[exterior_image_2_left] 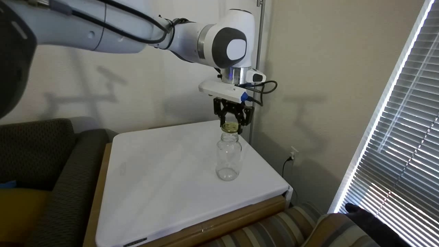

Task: Uncover the container

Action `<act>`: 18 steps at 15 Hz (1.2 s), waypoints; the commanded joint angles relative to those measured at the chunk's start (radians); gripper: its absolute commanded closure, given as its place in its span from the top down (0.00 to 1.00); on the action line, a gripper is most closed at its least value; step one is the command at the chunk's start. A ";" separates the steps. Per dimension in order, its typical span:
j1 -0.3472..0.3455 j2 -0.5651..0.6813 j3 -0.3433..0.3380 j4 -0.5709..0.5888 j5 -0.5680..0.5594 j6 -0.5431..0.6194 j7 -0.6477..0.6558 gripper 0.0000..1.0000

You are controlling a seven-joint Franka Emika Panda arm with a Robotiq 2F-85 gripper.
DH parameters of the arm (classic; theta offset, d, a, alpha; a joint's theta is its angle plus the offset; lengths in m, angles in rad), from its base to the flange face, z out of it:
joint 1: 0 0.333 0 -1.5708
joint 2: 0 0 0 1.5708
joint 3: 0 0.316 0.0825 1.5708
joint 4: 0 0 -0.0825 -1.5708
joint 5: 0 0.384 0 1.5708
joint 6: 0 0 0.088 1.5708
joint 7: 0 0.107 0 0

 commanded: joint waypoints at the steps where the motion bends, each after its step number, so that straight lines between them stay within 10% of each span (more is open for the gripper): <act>1: 0.008 -0.009 -0.004 0.009 -0.006 -0.013 0.000 0.48; 18: 0.127 -0.016 0.040 0.005 -0.024 -0.126 -0.138 0.48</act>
